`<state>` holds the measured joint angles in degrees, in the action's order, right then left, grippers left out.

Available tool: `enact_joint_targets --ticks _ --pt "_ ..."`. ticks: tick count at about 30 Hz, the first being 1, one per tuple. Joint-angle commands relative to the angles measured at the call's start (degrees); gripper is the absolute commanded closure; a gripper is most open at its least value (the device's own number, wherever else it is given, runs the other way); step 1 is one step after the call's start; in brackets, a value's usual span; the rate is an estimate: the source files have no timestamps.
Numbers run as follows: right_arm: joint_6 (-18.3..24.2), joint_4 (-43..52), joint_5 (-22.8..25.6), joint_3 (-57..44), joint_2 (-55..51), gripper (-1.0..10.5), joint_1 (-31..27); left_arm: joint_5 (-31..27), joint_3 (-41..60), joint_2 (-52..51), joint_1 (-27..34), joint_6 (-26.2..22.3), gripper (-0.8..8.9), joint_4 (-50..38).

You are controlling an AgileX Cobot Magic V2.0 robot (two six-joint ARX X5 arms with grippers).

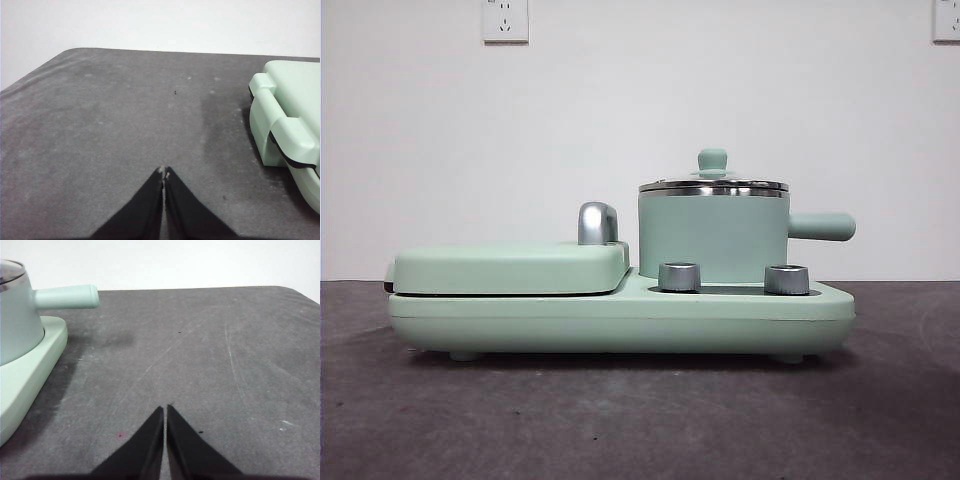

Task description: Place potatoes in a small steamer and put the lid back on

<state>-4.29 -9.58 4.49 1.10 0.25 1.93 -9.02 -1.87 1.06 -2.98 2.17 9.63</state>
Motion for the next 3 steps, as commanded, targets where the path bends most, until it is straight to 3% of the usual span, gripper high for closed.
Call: enact_joint_targets --ticks 1,3 --pt "0.2 0.6 0.0 -0.5 0.0 9.4 0.1 0.0 0.9 -0.1 0.0 0.1 8.08 -0.6" --pt "0.2 0.6 0.0 -0.5 0.0 9.4 0.1 0.0 0.9 -0.1 0.0 0.1 8.07 -0.6"
